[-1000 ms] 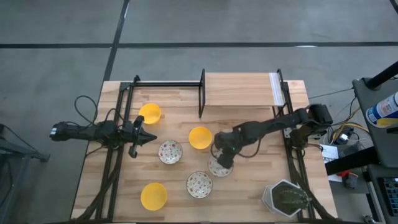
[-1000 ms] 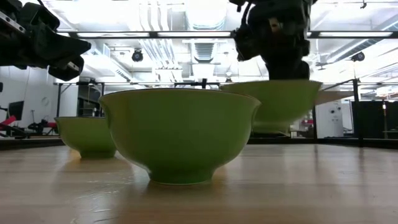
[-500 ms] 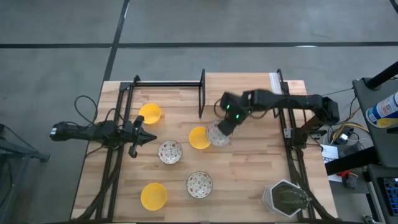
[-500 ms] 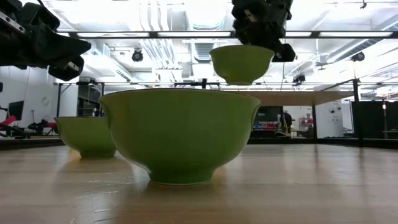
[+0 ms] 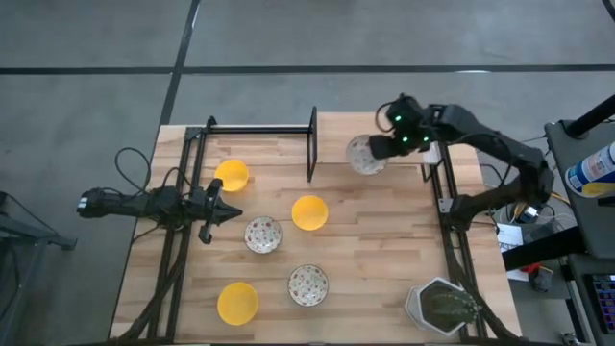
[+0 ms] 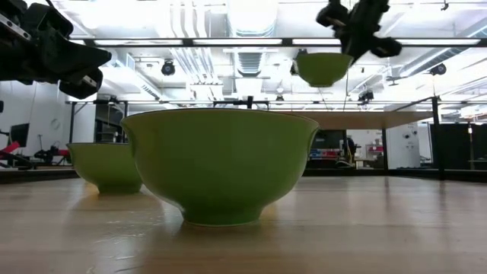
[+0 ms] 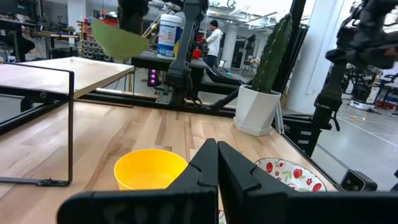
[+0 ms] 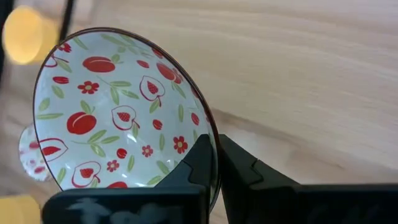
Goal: Pick & Place Mini bowls
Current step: Put the right white patterned bowl on the shelf
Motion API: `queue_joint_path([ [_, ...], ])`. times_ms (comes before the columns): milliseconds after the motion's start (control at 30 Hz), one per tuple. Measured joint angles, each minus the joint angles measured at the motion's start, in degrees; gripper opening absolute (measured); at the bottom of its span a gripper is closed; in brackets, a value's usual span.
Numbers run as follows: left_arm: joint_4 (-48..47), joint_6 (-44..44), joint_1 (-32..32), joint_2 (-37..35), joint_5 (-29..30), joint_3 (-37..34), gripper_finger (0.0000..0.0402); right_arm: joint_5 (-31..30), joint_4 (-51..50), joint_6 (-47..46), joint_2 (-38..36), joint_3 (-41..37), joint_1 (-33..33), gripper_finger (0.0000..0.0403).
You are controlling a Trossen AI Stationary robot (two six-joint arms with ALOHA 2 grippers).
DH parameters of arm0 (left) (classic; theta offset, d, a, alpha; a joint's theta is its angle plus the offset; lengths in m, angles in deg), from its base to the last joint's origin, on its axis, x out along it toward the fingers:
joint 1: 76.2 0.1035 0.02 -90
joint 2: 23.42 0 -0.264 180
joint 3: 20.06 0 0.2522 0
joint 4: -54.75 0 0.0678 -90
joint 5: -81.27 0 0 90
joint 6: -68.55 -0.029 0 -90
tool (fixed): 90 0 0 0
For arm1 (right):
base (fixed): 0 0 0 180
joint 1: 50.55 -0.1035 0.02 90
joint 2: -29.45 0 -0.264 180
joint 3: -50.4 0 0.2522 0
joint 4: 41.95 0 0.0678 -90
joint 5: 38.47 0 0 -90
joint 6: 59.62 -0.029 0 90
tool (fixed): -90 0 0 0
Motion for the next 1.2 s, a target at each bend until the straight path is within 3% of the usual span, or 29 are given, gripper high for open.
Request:
queue_joint_path([
  [267, 0.0, 0.0, 0.0, 0.0, 0.0, 0.0, 0.0000, -0.6, -5.8, 1.2, -3.1, -0.3, 12.0, 0.0012],
  [700, 0.0, 0.0, 0.0, 0.0, 0.0, 0.0, 0.0000, 2.2, -6.1, 8.1, -0.5, -0.8, 29.6, 0.0012],
  [933, 0.0, 0.0, 0.0, 0.0, 0.0, 0.0, 0.0000, 3.4, -6.3, 8.8, 0.0, -1.4, 30.9, 0.0012],
  [1200, 0.0, 0.0, 0.0, 0.0, 0.0, 0.0, 0.0000, 1.0, -6.2, -1.0, 0.0, -1.8, 29.9, 0.0012],
])
